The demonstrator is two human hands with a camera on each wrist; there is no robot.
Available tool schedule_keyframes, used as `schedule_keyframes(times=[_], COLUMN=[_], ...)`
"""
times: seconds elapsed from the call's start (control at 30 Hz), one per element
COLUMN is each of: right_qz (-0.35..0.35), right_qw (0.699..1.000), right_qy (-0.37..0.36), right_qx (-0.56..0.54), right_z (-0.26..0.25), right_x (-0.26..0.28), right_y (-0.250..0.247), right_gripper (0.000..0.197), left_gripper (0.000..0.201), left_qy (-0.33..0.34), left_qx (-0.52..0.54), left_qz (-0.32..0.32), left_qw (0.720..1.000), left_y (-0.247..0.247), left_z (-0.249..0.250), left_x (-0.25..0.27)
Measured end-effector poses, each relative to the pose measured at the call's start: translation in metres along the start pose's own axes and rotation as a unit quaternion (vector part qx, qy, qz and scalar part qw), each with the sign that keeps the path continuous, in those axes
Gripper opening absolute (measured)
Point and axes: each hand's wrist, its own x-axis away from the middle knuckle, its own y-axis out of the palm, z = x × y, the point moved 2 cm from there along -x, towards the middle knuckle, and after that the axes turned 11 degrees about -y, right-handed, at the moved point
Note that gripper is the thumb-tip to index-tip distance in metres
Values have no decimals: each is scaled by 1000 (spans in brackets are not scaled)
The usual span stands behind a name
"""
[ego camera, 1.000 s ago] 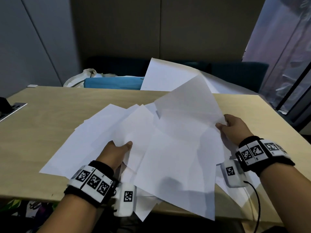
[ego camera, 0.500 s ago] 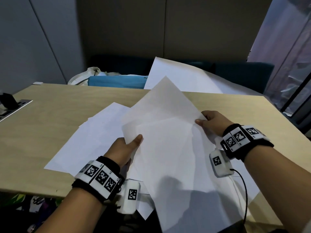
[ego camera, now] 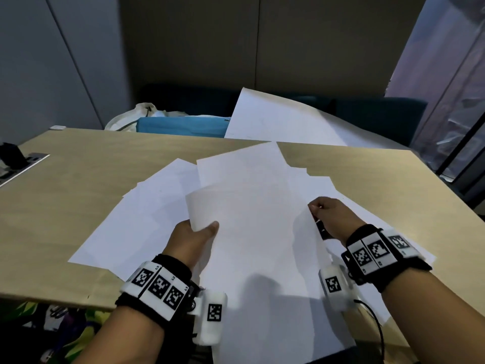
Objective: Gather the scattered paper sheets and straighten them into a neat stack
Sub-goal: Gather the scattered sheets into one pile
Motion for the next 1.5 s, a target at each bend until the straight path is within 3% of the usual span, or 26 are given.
schedule_keyframes(times=[0.13, 0.17, 0.23, 0.33, 0.43, 0.53, 0.6, 0.73, 0.8, 0.87, 0.9, 1.0, 1.2, 1.37, 1.5], right_qz=[-21, -26, -59, -101, -53, -5, -21, -72, -87, -57, -30, -4, -80, -83, -62], right_qw=[999, 999, 997, 995, 997, 998, 990, 971, 977, 989, 990, 943, 891, 908, 908], right_qy=[0, -3, -9, -9, -9, 12, 22, 30, 52, 86, 86, 95, 160, 151, 152], right_qx=[-29, -29, -42, 9, 50, 56, 139, 224, 189, 102, 112, 320, 416, 382, 386], right_z=[0, -2, -3, -2, -3, -6, -2, 8, 7, 4, 2, -1, 53, 48, 41], right_x=[29, 36, 48, 54, 52, 42, 29, 11, 6, -1, -7, -24, -64, -62, -60], right_y=[14, 16, 19, 20, 13, 6, 7, 18, 14, -3, -18, -65, -101, -93, -90], right_gripper=[44, 42, 19, 24, 20, 21, 26, 32, 42, 51, 53, 73, 112, 74, 67], left_gripper=[17, 19, 22, 19, 22, 53, 67, 58, 64, 64, 60, 34, 29, 38, 36], left_qy=[-8, -13, -27, -40, -34, -61, -59, -33, -20, -18, -20, -8, -3, -18, -33], left_qx=[-7, 0, 14, 27, 6, -34, -37, -97, -127, -133, -138, -166, -183, -188, -195], left_qz=[16, 21, 33, 33, 14, 10, 1, -68, -71, -59, -52, -38, -37, -30, -30], left_qw=[1000, 1000, 999, 998, 999, 998, 998, 992, 989, 989, 989, 985, 982, 982, 980], left_y=[2, 3, 4, 3, 2, 1, 1, 4, 5, 3, 1, -4, -2, 0, 0], left_z=[-2, -3, -4, -5, -2, -4, -8, -14, -17, -17, -16, -14, -14, -15, -13], left_x=[-2, -2, -1, 0, 2, 1, 2, 6, 5, 1, 0, -1, 3, 2, 3])
